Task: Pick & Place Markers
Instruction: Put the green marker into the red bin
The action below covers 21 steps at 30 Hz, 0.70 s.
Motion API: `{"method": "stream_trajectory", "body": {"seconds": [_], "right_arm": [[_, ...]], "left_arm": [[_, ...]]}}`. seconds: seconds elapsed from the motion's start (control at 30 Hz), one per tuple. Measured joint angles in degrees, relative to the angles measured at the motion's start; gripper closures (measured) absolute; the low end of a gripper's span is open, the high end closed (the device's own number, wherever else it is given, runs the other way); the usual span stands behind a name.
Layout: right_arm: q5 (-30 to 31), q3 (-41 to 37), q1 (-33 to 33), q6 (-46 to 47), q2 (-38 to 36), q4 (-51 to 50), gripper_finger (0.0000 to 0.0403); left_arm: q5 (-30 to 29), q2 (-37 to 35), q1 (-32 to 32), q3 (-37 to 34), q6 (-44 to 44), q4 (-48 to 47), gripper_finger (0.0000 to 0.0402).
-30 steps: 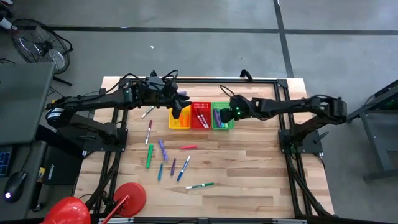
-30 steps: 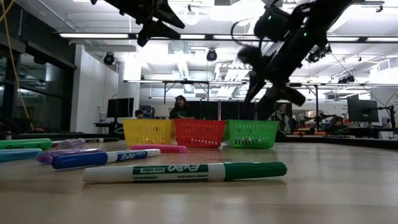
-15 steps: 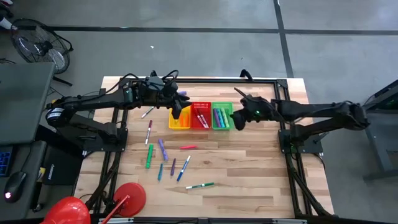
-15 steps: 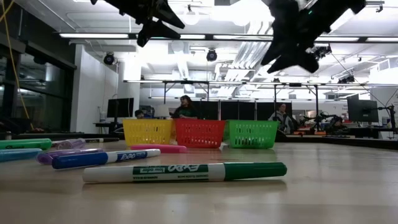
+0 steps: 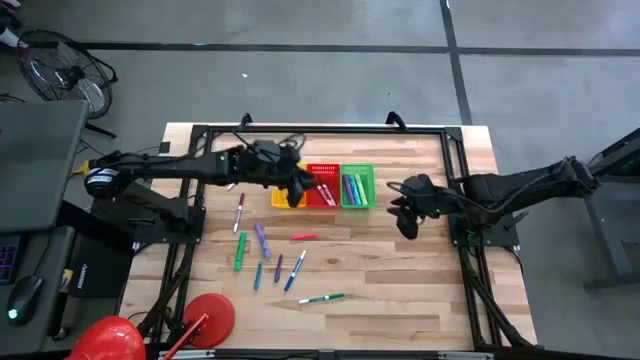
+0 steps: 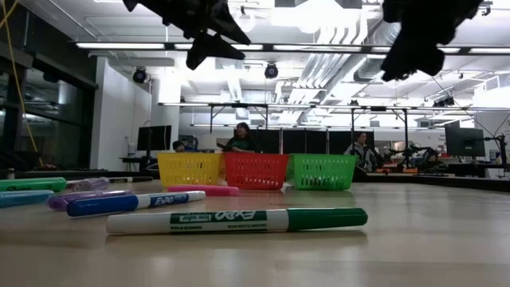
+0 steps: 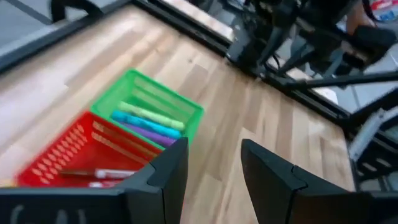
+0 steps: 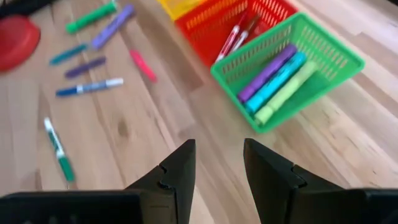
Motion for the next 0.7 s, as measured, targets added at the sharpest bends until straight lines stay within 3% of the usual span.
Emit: {"method": "stream_trajectory", "body": {"seconds": [0.37, 0.7], "right_arm": [[10.7, -0.7, 15.2, 2.7, -2.5, -6.6, 0.0279], [17.5, -7.2, 27.3, 12.9, -7.1, -6.8, 0.0279]], "left_arm": [[-0.4, 7.7, -8.4, 1.2, -6.0, 6.4, 0.0254], [-1.7, 15.8, -12.2, 9.6, -4.1, 6.9, 0.0254]]}}
